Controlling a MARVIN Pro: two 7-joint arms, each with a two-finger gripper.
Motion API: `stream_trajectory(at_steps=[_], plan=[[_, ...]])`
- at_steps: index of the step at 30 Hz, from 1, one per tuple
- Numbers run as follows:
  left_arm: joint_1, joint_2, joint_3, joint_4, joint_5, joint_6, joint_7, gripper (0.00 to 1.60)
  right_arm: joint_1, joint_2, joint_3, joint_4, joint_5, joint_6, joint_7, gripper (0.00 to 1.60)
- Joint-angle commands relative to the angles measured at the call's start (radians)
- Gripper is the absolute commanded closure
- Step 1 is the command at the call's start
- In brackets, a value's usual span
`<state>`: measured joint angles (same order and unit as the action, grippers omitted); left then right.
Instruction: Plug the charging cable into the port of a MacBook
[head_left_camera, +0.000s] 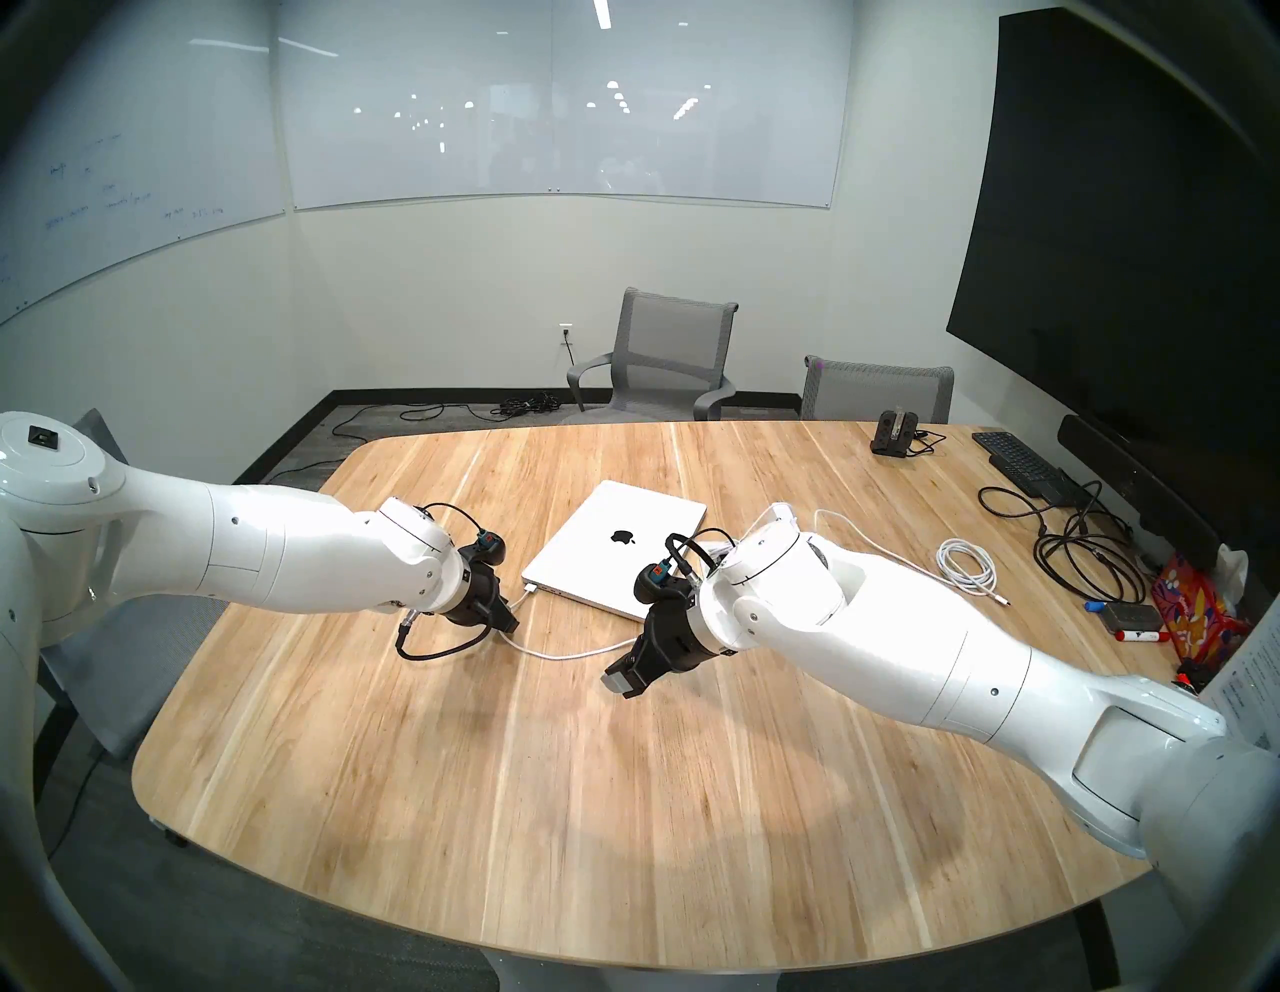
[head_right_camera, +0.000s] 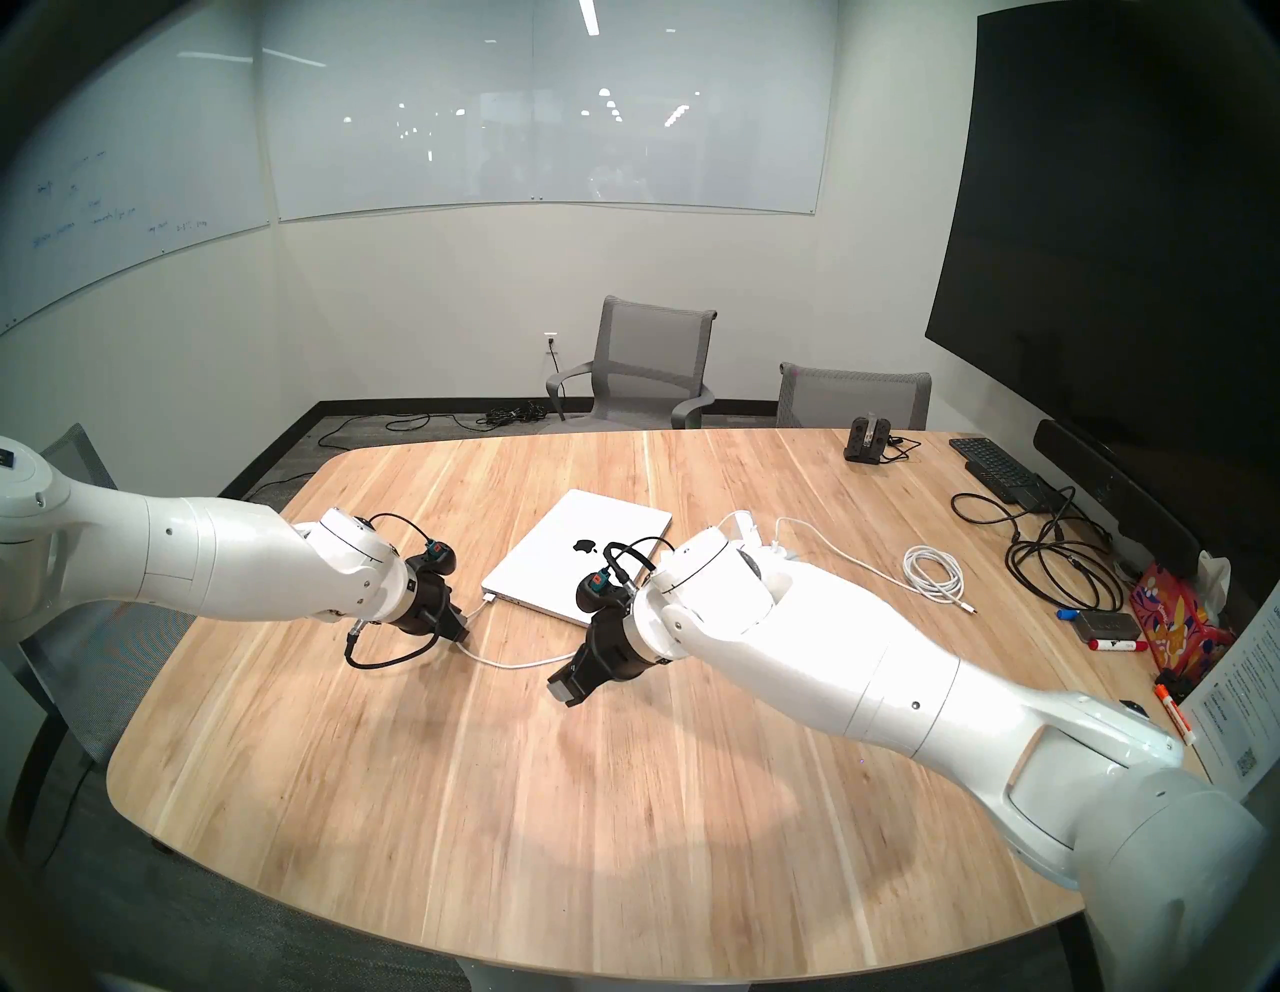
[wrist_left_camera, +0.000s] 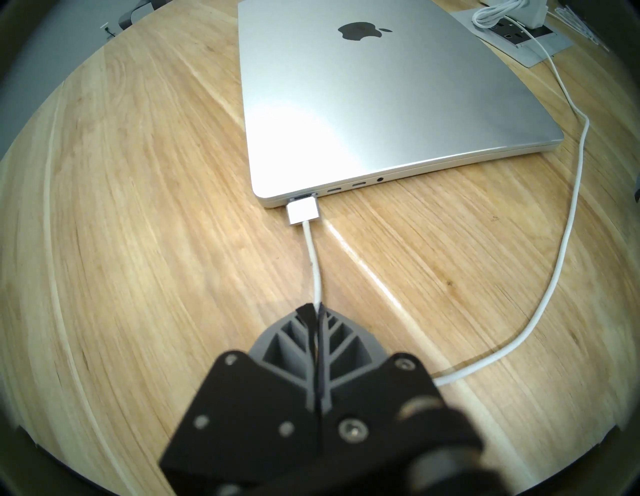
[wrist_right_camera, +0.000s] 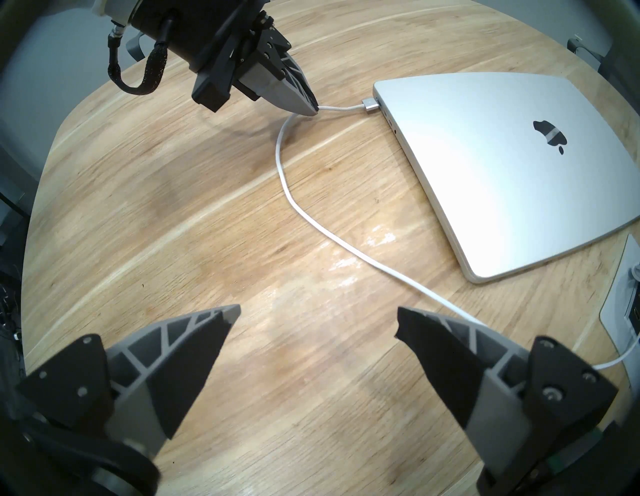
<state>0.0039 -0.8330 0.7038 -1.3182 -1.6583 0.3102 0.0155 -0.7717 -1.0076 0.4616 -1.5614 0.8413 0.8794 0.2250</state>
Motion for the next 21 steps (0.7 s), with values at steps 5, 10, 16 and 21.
stream_trajectory(at_steps=[5, 10, 16, 21], plan=[[-0.020, 0.005, -0.016, 0.019, -0.011, 0.004, -0.011, 1.60, 0.013, 0.000, 0.007, -0.014, -0.003, -0.003, 0.001, 0.00], [-0.019, 0.001, -0.015, 0.026, -0.012, 0.002, -0.017, 1.60, 0.013, 0.000, 0.007, -0.014, -0.003, -0.003, 0.001, 0.00], [-0.019, -0.005, -0.012, 0.033, -0.011, 0.002, -0.022, 1.60, 0.013, 0.000, 0.007, -0.014, -0.003, -0.003, 0.001, 0.00], [-0.017, -0.013, -0.009, 0.038, -0.010, 0.004, -0.023, 1.60, 0.013, 0.000, 0.007, -0.014, -0.003, -0.003, 0.001, 0.00]])
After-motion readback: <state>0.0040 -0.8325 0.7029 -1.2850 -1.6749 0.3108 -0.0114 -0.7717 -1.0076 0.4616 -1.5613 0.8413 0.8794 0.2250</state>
